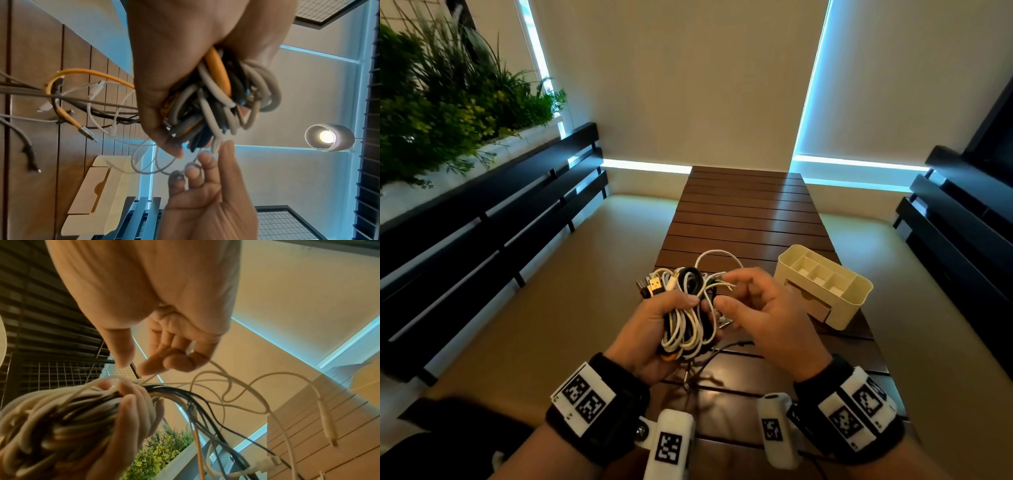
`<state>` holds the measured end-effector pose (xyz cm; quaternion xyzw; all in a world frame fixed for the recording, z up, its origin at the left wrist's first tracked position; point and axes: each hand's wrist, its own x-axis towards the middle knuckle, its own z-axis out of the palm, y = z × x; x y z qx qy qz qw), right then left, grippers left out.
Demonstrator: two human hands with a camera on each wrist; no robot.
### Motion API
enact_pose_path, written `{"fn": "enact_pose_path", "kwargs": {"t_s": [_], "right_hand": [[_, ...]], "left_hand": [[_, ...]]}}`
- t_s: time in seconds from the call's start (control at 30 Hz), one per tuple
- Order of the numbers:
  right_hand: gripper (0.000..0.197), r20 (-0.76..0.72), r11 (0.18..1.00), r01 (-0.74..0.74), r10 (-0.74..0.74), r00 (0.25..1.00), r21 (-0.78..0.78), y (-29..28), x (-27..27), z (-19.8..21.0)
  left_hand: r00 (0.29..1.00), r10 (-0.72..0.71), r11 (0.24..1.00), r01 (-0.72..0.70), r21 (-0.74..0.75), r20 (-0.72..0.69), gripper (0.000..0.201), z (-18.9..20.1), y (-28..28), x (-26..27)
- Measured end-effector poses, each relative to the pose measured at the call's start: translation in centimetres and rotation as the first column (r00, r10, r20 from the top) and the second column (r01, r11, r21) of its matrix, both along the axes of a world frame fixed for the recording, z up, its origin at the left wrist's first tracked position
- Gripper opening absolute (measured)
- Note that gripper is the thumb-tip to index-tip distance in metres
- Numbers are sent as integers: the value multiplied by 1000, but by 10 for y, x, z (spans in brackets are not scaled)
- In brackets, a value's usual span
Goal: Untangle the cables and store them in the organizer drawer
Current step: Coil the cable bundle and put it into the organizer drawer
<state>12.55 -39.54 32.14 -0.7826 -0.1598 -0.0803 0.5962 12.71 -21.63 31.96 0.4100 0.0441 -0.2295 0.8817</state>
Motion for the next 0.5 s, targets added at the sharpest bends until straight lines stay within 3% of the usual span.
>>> {"fn": "enact_pose_path", "kwargs": {"t_s": [0.1,0.3,0.5], "right_hand": [[14,108,996,-44,51,993,-75,2,4,-3],[15,98,999,-41,44,994,-33,1,8,-8],[17,185,950,-114,172,968,-290,2,8,-4]], "left_hand": [[998,-42,999,42,-21,42,31,3,-5,-1],[997,-52,996,56,-63,64,34,-2,-8,-1],[996,-54,997,58,-52,77,33,-1,-7,1]]}}
